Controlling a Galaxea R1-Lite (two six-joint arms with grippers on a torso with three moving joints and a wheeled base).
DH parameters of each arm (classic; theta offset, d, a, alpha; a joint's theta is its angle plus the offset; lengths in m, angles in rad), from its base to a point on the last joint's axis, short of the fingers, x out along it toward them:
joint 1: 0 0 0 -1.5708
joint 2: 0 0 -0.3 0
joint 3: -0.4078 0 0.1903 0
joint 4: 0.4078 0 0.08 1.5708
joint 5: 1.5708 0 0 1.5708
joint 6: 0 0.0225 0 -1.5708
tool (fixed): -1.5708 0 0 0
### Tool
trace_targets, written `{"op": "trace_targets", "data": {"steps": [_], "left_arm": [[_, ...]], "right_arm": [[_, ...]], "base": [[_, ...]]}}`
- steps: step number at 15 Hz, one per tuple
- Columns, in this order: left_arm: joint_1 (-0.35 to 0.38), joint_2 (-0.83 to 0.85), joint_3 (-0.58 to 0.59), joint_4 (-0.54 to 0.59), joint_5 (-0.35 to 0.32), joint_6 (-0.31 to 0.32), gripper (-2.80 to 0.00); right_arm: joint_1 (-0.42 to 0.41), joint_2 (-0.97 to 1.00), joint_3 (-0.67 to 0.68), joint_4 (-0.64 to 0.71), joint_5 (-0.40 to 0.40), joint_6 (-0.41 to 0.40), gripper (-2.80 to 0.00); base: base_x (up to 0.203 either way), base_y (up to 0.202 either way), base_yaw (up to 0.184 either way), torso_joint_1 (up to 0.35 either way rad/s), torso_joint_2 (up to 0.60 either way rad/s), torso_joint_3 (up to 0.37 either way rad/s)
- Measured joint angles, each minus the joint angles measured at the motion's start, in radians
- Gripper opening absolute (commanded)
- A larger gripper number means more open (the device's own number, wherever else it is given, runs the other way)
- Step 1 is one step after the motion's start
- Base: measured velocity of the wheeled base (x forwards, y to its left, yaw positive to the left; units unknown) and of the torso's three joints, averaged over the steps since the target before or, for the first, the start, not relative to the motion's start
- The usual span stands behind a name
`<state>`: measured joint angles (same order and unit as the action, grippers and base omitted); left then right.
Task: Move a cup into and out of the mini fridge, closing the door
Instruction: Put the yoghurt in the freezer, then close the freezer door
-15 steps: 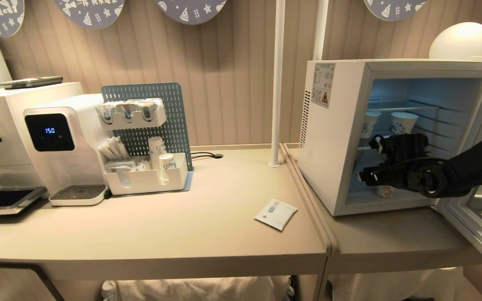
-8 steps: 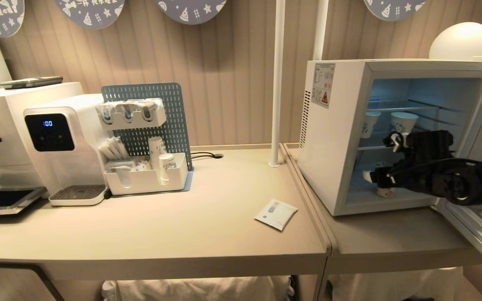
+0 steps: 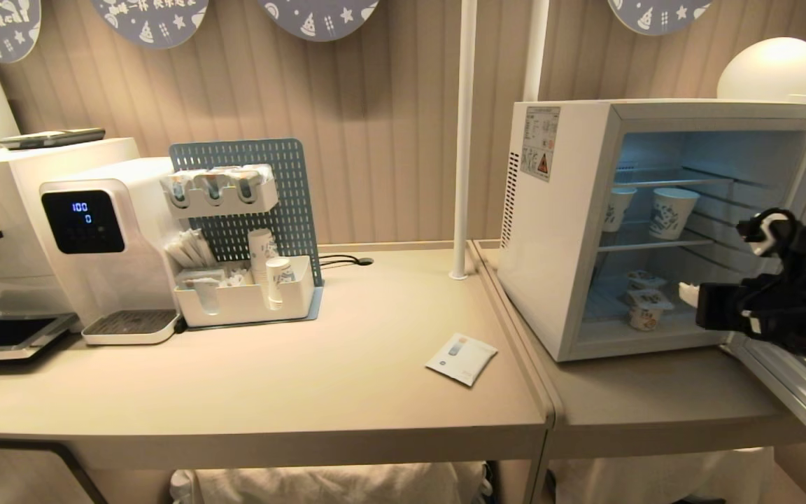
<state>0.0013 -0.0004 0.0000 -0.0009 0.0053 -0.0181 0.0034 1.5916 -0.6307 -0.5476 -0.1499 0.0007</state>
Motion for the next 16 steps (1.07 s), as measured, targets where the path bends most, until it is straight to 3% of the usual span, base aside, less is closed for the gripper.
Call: {"op": "trace_targets", "data": {"steps": [4, 6, 9, 12, 14, 16], "left_arm": [[0.0, 0.0, 0.0, 0.0, 0.0, 0.0, -2.8], [0.0, 0.0, 0.0, 0.0, 0.0, 0.0, -2.8], [0.0, 0.0, 0.0, 0.0, 0.0, 0.0, -2.8], [0.0, 0.0, 0.0, 0.0, 0.0, 0.0, -2.8], [0.0, 0.0, 0.0, 0.0, 0.0, 0.0, -2.8], [0.0, 0.0, 0.0, 0.0, 0.0, 0.0, -2.8]], "right_arm": [[0.019, -0.328, 0.144, 0.08, -0.088, 0.022, -2.8], [0.023, -0.499, 0.186, 0.162, -0.19, 0.027, -2.8], [0.025, -0.769, 0.221, 0.309, -0.403, 0.033, -2.8], [0.023, -1.027, 0.245, 0.457, -0.546, 0.027, -2.8], [0.019, -1.189, 0.268, 0.542, -0.576, 0.023, -2.8], [0.011, -1.356, 0.315, 0.586, -0.53, 0.006, -2.8]], "base": [[0.0, 0.0, 0.0, 0.0, 0.0, 0.0], [0.0, 0.0, 0.0, 0.0, 0.0, 0.0], [0.0, 0.0, 0.0, 0.0, 0.0, 0.0], [0.0, 0.0, 0.0, 0.0, 0.0, 0.0], [0.0, 0.0, 0.0, 0.0, 0.0, 0.0], [0.0, 0.0, 0.0, 0.0, 0.0, 0.0]]}}
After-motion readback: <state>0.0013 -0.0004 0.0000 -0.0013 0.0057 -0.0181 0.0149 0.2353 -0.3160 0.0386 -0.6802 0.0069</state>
